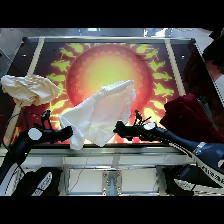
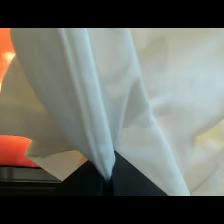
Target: Fold the shirts.
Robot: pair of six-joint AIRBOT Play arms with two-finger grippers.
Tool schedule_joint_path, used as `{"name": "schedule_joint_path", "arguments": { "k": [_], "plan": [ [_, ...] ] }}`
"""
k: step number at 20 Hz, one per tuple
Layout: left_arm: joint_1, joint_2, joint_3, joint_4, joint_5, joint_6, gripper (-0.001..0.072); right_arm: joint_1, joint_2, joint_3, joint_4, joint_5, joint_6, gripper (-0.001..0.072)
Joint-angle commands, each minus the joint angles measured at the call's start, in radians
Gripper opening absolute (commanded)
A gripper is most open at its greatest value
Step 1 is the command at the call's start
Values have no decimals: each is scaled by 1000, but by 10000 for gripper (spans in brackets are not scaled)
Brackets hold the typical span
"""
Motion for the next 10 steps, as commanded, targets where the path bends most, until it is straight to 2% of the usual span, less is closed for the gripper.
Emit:
{"name": "schedule_joint_path", "arguments": {
  "k": [1, 5, 10],
  "plan": [
    [2, 71, 8, -18, -55, 1, 15, -1, 32, 25, -27, -14, -40, 11],
    [63, 260, 87, -18, -195, 0, 15, -1, 190, 108, -166, -43, -45, 10],
    [256, 486, 320, -17, -294, 1, 15, -1, 517, 229, -446, -39, -2, 10]
  ]
}}
